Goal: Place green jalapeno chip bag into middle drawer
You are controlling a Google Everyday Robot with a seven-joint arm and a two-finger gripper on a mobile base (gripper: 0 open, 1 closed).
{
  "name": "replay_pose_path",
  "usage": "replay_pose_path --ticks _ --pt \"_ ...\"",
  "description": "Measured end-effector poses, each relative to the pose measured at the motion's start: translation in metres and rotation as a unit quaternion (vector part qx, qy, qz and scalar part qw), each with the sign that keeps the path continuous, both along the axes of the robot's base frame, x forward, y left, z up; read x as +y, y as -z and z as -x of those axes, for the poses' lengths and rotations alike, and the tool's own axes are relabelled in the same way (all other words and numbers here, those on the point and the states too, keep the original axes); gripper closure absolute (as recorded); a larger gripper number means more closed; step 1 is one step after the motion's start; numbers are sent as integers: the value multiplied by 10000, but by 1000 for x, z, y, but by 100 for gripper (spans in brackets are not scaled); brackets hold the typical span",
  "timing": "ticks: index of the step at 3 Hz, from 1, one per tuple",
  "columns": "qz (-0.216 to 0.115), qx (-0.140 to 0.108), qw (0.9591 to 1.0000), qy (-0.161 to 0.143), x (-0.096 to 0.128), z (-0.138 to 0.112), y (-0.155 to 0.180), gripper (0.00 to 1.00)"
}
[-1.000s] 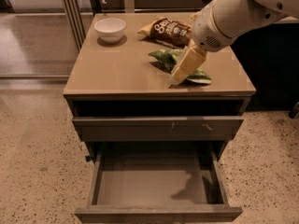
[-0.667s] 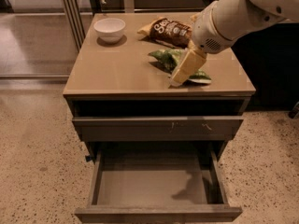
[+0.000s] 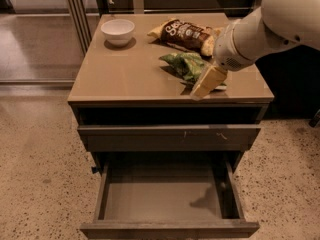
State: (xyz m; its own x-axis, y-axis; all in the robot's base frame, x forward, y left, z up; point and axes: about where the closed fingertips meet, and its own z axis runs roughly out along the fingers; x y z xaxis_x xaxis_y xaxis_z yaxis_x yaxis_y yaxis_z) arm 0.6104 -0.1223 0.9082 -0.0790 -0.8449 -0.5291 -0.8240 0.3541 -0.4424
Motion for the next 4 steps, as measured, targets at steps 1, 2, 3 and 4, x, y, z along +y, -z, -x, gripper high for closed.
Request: replay_pose_path --ticks 1,2,3,4 --pt "-107 95 9998 107 -9 -10 21 0" --pt "-237 187 9994 159 -10 -21 40 19" --pt "-393 271 9986 214 -8 -32 57 34" --pt "-498 329 9980 207 -1 -41 70 52"
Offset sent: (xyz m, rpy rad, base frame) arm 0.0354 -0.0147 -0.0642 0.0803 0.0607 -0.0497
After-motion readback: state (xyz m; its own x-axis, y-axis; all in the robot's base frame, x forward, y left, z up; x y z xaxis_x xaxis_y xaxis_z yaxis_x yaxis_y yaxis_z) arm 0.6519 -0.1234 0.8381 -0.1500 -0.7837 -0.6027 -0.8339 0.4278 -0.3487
